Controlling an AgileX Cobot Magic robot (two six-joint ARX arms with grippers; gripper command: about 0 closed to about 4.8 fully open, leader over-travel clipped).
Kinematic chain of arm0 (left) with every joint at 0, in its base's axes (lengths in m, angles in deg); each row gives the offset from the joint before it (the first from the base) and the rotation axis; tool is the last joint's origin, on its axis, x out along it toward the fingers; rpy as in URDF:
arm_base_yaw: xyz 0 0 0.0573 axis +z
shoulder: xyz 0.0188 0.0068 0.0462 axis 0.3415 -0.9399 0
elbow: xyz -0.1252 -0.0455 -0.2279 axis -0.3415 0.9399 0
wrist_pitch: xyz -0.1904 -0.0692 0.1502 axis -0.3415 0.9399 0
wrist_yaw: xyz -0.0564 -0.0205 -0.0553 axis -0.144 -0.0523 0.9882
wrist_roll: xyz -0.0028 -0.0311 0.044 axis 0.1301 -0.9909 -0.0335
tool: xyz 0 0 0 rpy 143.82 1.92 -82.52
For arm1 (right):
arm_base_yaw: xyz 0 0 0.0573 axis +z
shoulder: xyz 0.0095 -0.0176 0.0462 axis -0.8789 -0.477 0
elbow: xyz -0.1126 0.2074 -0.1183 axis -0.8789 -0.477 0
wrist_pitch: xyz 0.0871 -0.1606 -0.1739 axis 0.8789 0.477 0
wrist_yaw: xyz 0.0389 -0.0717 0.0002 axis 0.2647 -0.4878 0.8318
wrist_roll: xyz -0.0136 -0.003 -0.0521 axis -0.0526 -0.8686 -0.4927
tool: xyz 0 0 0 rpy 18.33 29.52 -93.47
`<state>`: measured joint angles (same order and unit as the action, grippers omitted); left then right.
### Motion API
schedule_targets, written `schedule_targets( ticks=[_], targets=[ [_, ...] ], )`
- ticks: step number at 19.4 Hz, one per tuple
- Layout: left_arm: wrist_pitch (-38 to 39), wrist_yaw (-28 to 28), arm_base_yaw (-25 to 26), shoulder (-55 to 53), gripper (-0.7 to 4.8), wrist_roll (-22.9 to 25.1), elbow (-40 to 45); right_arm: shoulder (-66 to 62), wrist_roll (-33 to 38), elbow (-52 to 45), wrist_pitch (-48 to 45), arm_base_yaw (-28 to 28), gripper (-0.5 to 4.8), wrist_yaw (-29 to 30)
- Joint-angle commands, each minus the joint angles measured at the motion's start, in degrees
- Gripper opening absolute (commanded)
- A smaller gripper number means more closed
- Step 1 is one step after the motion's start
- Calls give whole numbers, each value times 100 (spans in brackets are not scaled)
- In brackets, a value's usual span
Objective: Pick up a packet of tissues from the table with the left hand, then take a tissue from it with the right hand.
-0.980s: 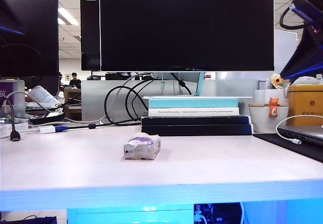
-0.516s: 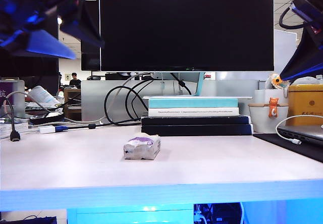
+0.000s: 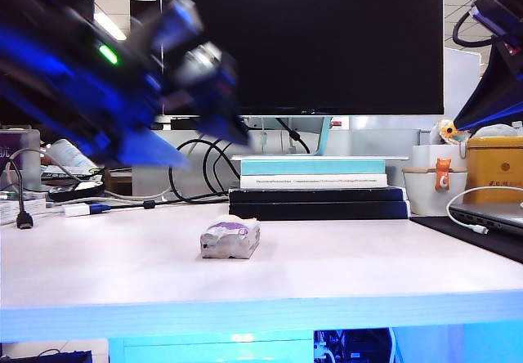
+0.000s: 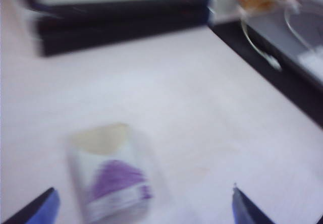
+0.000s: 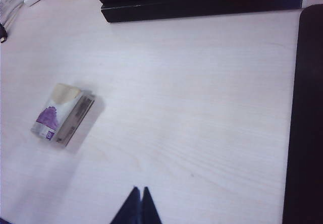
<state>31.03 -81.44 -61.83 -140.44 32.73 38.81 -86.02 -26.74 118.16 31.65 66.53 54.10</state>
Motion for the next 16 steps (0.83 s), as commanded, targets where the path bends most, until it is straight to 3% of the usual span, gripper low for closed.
schedule_targets(
  ticks=[1,8,9,11,16],
  targets=[
    [-879,-553,-234,-699,479,92,-17,13,-122,39,-94,2,-5,-17],
    [-1602,-1169,-264,-1515,479,-87,-26,13,-140,33,-192,2,-5,-275],
    [-1609,-1390,-264,-1646,479,-210,-46,13,-140,33,-227,2,-5,-275],
    [-1615,-1128,-271,-2004,479,-192,-254,13,-140,33,-232,2,-5,-275],
    [-1303,-1480,-378,-2498,479,-219,-866,13,-140,24,-212,2,-5,-271]
  ],
)
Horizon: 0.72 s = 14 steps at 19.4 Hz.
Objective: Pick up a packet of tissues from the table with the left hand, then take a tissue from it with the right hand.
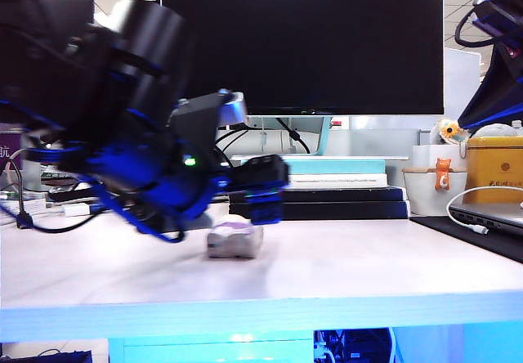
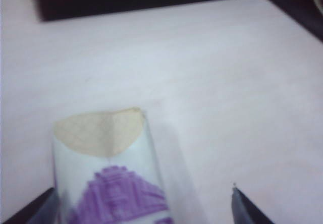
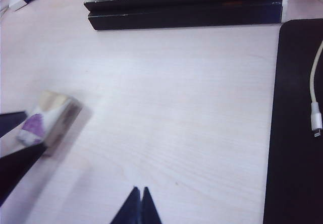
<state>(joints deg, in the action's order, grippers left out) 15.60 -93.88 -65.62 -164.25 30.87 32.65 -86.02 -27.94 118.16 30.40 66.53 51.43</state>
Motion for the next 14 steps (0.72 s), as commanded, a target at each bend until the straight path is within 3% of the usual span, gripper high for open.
schedule_targets(
  ticks=[1,9,14],
  targets=[
    [468,-289,0,-199,479,-90,-363,13,-20,24,-76,2,-5,-2],
    [483,-232,-92,-472,479,-304,-433,11,-46,22,-103,2,-5,-11],
    [509,-90,-90,-472,271,-76,-444,11,-46,22,-107,2,-5,-11]
  ],
)
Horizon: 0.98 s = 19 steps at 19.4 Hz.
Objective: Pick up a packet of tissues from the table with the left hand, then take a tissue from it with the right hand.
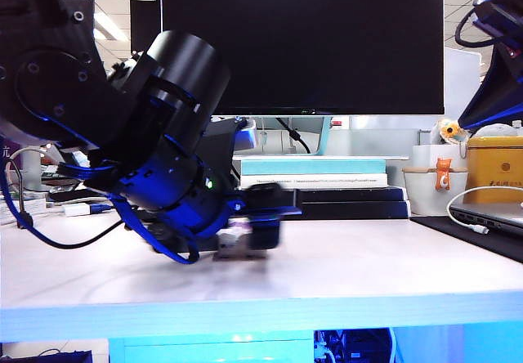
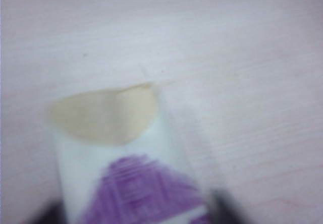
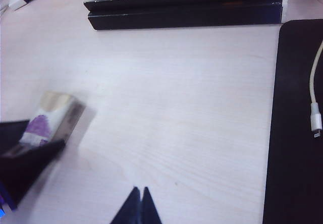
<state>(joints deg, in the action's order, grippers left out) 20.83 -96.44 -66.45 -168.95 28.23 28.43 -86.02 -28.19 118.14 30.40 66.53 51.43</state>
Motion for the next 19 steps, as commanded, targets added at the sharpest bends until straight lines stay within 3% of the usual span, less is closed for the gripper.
schedule_targets(
  ticks=[1,6,10,13,17,18,19],
  targets=[
    [-17,249,-7,-2,260,367,-44,11,-22,24,-107,2,-5,-9],
    [-153,879,-7,57,236,1296,-46,11,-17,24,-98,2,-5,15],
    [2,1292,-2,531,231,2479,-46,11,-17,24,20,-2,-5,219],
    [343,1888,7,1058,213,3117,-46,11,-15,31,26,-4,-5,1228],
    [1036,2723,127,1552,210,3410,-44,11,22,35,-13,-11,4,2555],
    [1198,2970,170,1668,210,3534,-44,11,22,35,-13,-11,25,2754],
    [1368,3318,177,1814,210,3696,-44,11,24,35,-15,-11,88,3021]
  ],
)
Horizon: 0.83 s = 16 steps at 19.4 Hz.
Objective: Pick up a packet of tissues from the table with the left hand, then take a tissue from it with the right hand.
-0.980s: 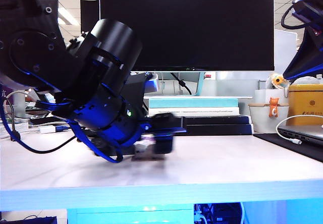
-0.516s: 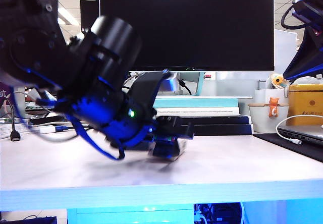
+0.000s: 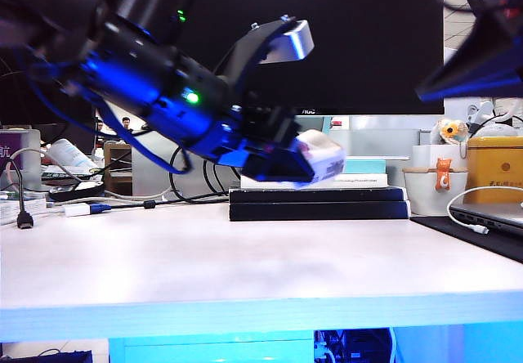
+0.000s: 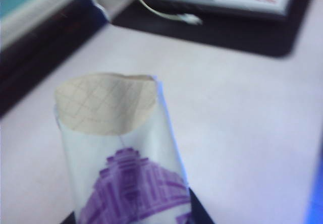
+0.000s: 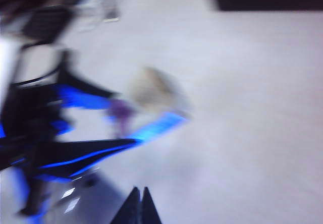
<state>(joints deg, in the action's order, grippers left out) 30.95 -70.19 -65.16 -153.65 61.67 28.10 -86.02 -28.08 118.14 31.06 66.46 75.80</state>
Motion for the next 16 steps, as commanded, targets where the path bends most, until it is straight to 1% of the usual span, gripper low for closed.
schedule_targets(
  ticks=[1,4,6,8,9,11,12,14,16],
  targets=[
    [435,966,77,398,210,444,-11,11,11,35,-87,-4,149,837],
    [527,2013,118,717,210,529,-13,11,9,35,-177,-2,153,1510],
    [588,2186,116,852,210,577,-13,11,13,35,-190,-2,147,1622],
    [640,2544,125,861,210,581,-13,11,15,35,-190,-2,147,1624],
    [684,2623,125,861,210,584,-13,11,22,35,-188,-2,143,1626],
    [780,2673,118,859,210,581,-13,11,61,35,-166,-2,82,1628],
    [778,2675,114,861,210,579,-13,11,85,35,-166,0,81,1720],
    [748,2909,114,861,210,555,-13,11,129,35,-175,9,82,1950],
    [748,2973,107,859,210,544,-13,11,173,35,-173,11,82,2035]
  ],
)
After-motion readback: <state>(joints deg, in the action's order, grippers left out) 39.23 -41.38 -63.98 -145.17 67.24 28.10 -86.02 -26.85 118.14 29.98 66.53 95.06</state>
